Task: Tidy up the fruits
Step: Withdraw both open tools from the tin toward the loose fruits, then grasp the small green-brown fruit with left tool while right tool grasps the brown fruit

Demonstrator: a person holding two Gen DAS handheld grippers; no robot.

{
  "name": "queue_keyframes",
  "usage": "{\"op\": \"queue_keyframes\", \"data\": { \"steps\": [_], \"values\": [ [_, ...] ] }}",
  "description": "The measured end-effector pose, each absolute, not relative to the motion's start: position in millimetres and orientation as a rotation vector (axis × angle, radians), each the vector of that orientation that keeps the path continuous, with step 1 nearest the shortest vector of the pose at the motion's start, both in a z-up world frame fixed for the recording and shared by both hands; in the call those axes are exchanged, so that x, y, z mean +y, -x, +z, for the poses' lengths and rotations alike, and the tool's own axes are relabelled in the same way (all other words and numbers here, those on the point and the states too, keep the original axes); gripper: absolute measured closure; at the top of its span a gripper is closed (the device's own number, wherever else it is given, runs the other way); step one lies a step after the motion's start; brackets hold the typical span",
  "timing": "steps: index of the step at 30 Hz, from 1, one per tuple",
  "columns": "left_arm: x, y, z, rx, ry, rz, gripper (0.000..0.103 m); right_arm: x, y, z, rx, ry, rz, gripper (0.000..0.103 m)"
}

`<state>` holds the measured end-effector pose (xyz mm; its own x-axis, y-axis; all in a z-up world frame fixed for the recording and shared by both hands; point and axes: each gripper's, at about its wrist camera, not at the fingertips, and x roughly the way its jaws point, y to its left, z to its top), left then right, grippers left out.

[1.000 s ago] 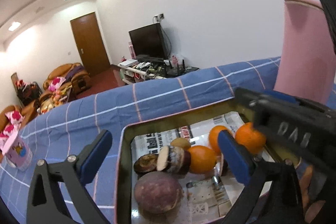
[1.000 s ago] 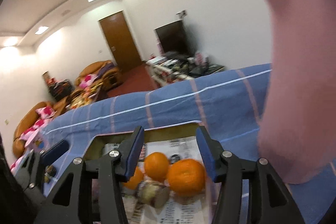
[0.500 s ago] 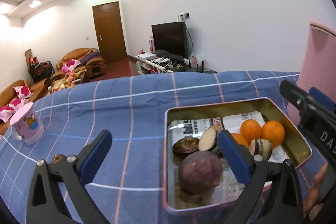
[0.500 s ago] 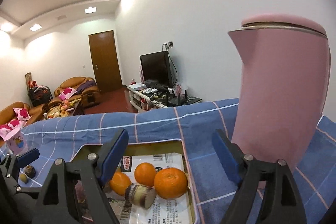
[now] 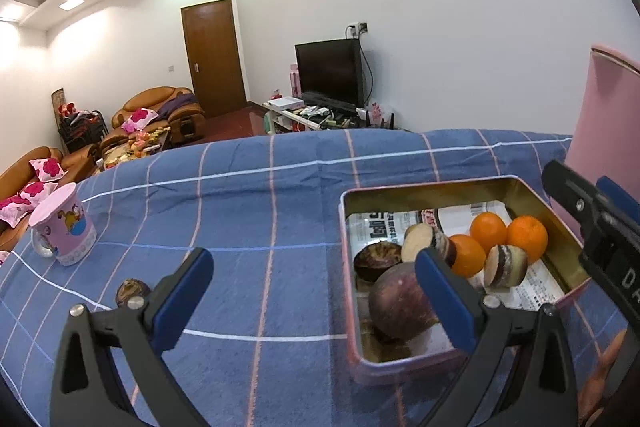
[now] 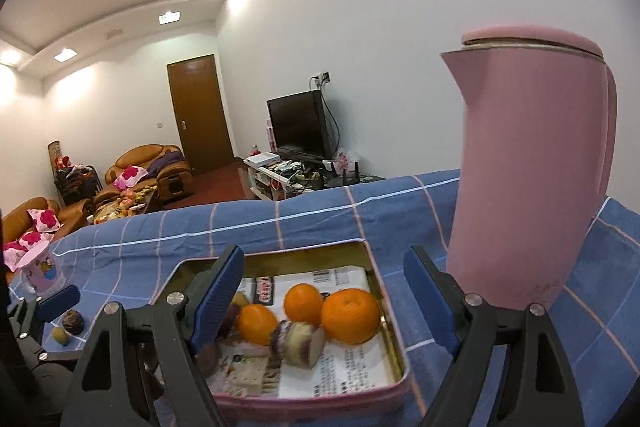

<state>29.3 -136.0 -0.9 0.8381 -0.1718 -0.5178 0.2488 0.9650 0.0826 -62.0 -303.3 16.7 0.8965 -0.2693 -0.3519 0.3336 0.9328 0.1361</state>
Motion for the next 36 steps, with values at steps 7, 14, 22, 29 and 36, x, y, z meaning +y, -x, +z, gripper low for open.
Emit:
{"op": "queue_keyframes", "data": {
  "steps": [7, 14, 22, 29, 36],
  "values": [
    [-119, -28, -1, 0.528, -0.171, -0.206, 0.0, -281, 63, 16, 0.353, -0.199, -0.286, 0.02],
    [-87, -34, -2, 0.537, -0.185, -0.167, 0.0, -259, 56, 13, 0.376, -0.19, -0.249, 0.02],
    [-46, -45, -4, 0.551, -0.184, -0.12, 0.0, -229, 43, 9, 0.41, -0.225, -0.204, 0.02],
    [-8, -58, -9, 0.591, -0.169, -0.102, 0.0, -196, 29, 7, 0.433, -0.221, -0.164, 0.02],
    [25, -69, -18, 0.682, -0.142, -0.165, 0.0, -163, 11, 2, 0.464, -0.233, -0.115, 0.02]
  ]
}}
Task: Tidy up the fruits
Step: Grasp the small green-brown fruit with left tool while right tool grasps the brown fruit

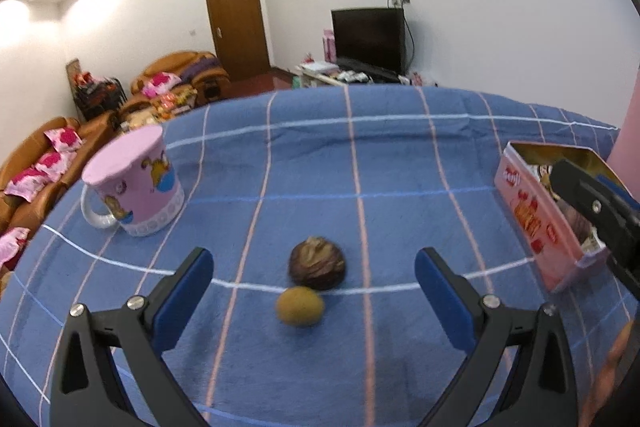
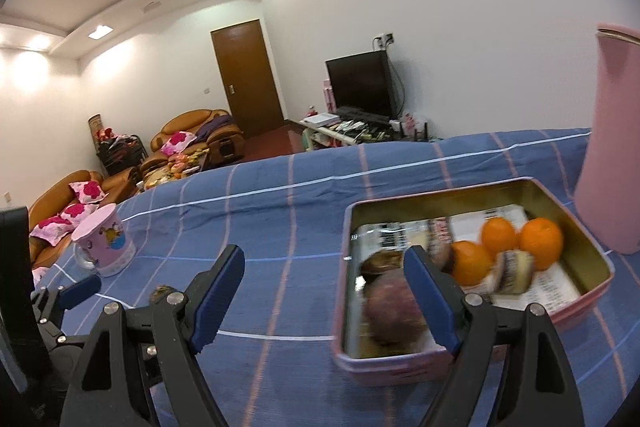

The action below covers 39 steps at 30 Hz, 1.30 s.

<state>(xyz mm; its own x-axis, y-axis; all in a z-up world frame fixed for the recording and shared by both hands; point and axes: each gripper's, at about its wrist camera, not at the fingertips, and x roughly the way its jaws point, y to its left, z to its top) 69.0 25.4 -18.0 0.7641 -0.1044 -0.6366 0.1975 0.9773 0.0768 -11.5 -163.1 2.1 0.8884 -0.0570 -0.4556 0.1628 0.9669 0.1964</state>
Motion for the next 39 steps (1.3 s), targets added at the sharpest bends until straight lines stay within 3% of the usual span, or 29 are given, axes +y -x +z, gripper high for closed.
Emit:
{"op": "queue_keyframes", "data": {
  "steps": [9, 15, 21, 22, 24, 35, 37, 39],
  "values": [
    [57, -83, -40, 0.85, -0.158, -0.231, 0.002, -128, -11, -2, 0.507, -0.242, -0.053, 0.02],
    [45, -90, -48, 0.885, -0.227, -0.222, 0.015, -128, -16, -7, 0.531, -0.278, -0.02, 0.02],
    [56, -93, -47, 0.897, -0.152, -0.268, 0.047, -126, -20, -10, 0.564, -0.281, 0.003, 0.02],
    [57, -93, -47, 0.896, -0.143, -0.274, 0.059, -124, -21, -10, 0.567, -0.276, 0.008, 0.02],
    [58, -93, -46, 0.891, -0.14, -0.266, 0.073, -121, -23, -10, 0.573, -0.269, 0.019, 0.02],
    [109, -101, -28, 0.757, -0.017, -0.011, 0.073, -68, -57, -22, 0.713, -0.185, 0.165, 0.02],
    [114, -101, -28, 0.747, -0.015, 0.031, 0.073, -52, -66, -26, 0.746, -0.154, 0.193, 0.022],
    [118, -104, -30, 0.758, -0.008, 0.057, 0.073, -36, -75, -29, 0.784, -0.114, 0.204, 0.03]
  ]
}}
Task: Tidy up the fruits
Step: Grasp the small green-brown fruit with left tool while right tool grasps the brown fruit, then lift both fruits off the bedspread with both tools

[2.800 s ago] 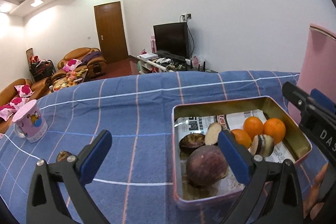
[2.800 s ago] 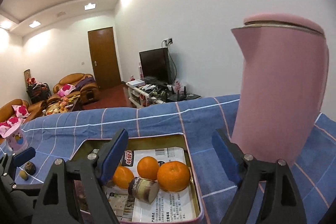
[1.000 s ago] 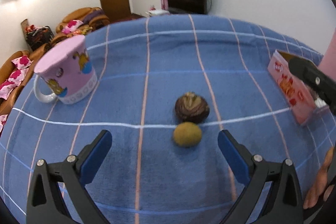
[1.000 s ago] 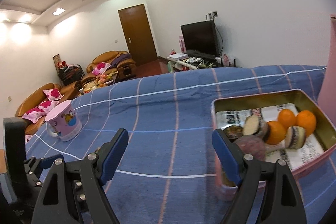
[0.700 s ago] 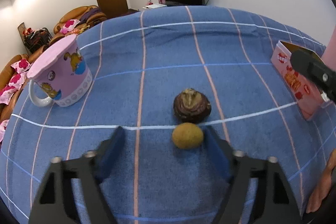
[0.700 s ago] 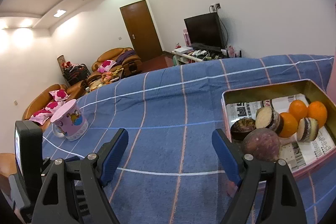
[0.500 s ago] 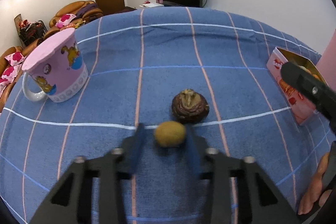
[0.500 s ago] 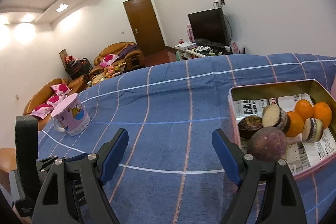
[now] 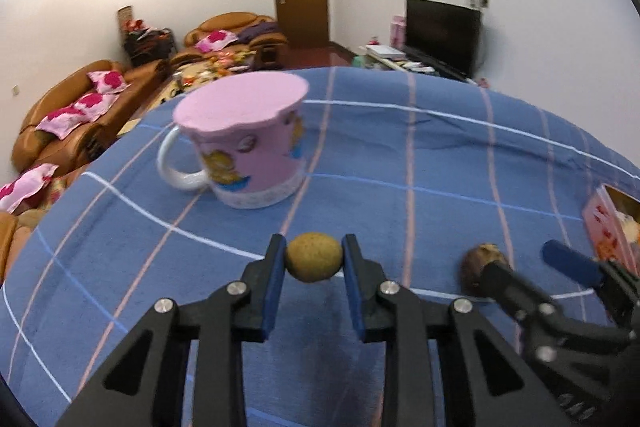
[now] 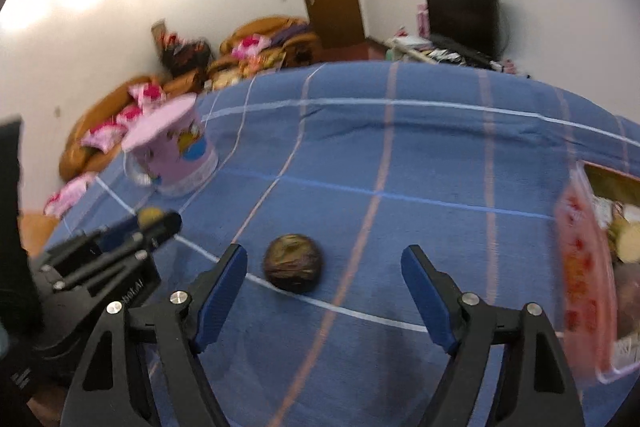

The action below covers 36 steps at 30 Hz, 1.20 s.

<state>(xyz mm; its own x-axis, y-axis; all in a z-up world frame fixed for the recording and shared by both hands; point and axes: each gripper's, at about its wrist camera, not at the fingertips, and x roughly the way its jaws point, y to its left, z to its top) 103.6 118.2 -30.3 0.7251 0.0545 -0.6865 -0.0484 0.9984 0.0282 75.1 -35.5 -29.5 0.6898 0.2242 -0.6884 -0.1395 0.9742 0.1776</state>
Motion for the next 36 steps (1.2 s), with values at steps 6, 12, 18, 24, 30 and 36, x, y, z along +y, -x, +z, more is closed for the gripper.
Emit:
{"op": "queue_keyframes", "data": {
  "steps": [6, 12, 18, 24, 30, 36],
  "values": [
    [120, -105, -34, 0.767, -0.007, 0.064, 0.073, -10, -95, -44, 0.89, -0.098, 0.228, 0.049],
    [119, -106, -34, 0.765, -0.005, 0.064, 0.073, -5, -88, -43, 0.881, -0.055, 0.212, 0.063],
    [113, -101, -32, 0.74, -0.01, 0.062, 0.073, -17, -55, -15, 0.672, -0.052, 0.095, 0.063],
    [107, -95, -27, 0.703, -0.034, 0.048, 0.073, -10, -26, 0, 0.536, 0.043, 0.031, 0.063],
    [107, -90, -24, 0.679, -0.029, 0.047, 0.073, -15, -26, -1, 0.545, 0.014, 0.031, 0.063],
    [107, -77, -21, 0.658, -0.015, 0.055, 0.073, -15, -18, -1, 0.54, 0.016, 0.036, 0.063]
  ]
}}
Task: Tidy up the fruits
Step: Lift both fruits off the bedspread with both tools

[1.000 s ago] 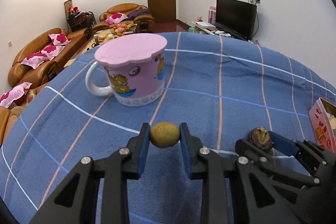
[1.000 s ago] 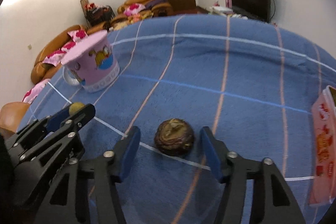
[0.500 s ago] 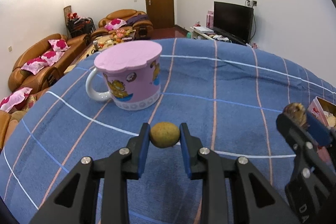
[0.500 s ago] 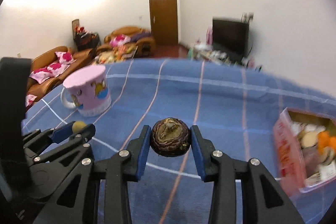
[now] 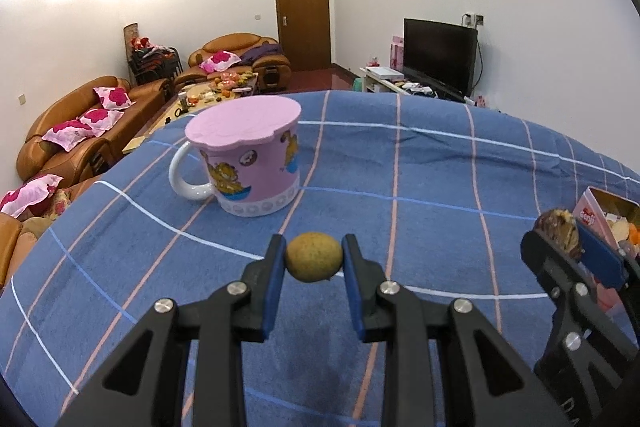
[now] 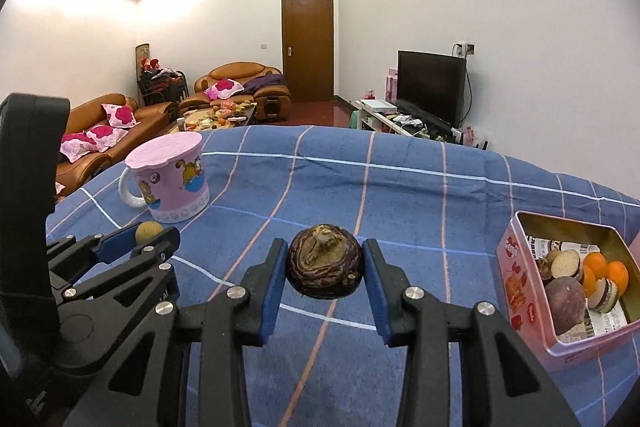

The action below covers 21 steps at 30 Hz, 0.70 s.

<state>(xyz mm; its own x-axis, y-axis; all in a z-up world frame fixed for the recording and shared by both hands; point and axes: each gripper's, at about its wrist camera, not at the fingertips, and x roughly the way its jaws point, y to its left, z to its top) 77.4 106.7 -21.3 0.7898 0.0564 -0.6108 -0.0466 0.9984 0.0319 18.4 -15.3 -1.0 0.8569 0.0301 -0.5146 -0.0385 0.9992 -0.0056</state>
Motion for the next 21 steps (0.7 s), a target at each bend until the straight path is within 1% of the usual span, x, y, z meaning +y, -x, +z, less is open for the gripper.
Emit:
{"op": "queue_keyframes", "data": {
  "steps": [21],
  "values": [
    [89, -46, -21, 0.65, 0.006, 0.06, 0.073, -30, 7, -1, 0.54, 0.013, 0.054, 0.063]
  ]
}}
